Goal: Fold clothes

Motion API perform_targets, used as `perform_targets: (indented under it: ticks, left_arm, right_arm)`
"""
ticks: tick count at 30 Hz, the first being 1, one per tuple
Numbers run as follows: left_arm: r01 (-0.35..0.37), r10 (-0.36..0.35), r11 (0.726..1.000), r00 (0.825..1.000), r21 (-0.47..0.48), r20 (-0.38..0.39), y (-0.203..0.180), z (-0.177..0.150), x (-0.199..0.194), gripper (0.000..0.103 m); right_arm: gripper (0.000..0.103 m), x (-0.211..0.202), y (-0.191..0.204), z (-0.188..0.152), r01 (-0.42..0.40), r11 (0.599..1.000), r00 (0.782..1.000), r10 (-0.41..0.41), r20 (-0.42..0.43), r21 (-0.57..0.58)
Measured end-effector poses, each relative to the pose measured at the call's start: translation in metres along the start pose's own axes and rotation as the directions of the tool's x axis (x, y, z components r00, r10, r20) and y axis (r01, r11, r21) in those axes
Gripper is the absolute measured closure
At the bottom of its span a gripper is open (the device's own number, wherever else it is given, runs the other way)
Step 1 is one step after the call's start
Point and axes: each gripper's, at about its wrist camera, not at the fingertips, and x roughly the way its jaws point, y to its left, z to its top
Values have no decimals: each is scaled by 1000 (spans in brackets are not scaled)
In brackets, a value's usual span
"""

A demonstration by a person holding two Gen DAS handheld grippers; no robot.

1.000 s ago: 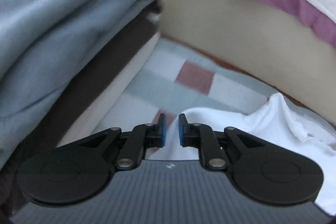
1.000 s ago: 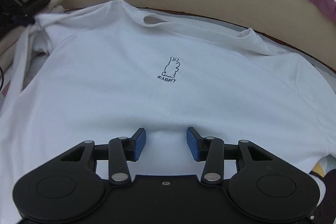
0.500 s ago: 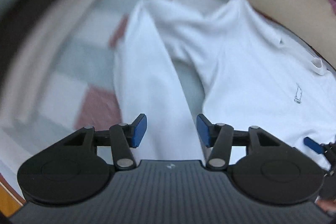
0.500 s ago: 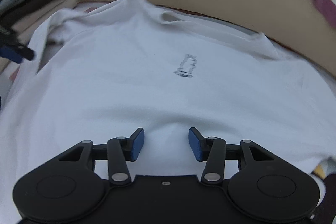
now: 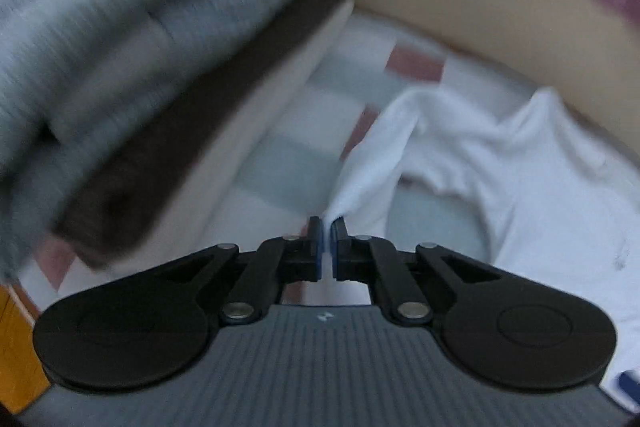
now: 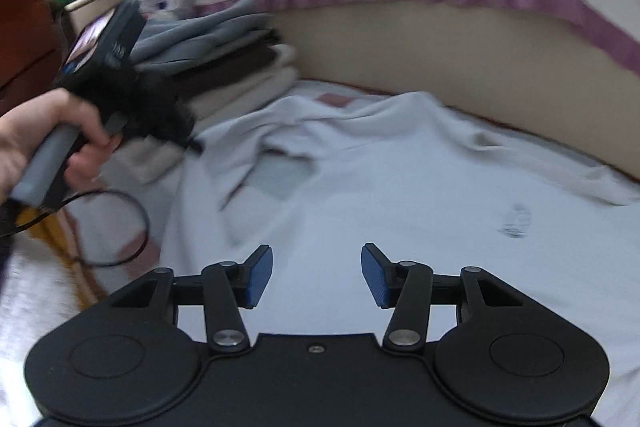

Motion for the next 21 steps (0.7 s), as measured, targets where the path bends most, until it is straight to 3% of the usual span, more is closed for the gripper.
perform_targets:
  ticks: [3, 7, 11, 15, 18, 19, 20, 21]
  left_arm:
    - [196, -195, 969, 981, -152, 17, 26, 5, -8, 99]
    - [275, -284, 931, 959, -239, -2, 39, -2, -7, 99]
    - [337, -341, 916, 940, -219, 21, 40, 0, -14, 99]
    - [400, -398, 894, 916, -202, 52, 46, 2, -17, 99]
    - [479, -470, 857, 878, -192, 94, 45, 2, -21, 99]
    - [512, -499, 840, 859, -182, 113, 44, 3, -24, 99]
    - [524, -509, 836, 851, -160, 129, 42, 3, -28, 99]
    - [534, -516, 835, 844, -137, 143, 40, 4, -32, 99]
  right_arm:
    - [48, 10, 16, 10, -38, 996, 999, 38, 1, 78]
    - [32, 35, 41, 23, -154, 983, 988, 151, 35, 98]
    - [32, 80, 62, 41, -129, 991, 991, 128, 49, 24]
    - [34, 110, 62, 55, -170, 985, 985, 170, 38, 3]
    - [46, 118, 49, 62, -294, 943, 956, 287, 63, 159]
    - [61, 120, 45, 62, -333, 920, 943, 326, 67, 209]
    - [72, 121, 42, 61, -349, 906, 937, 343, 67, 240]
    - [92, 123, 40, 62, -346, 901, 937, 343, 61, 261]
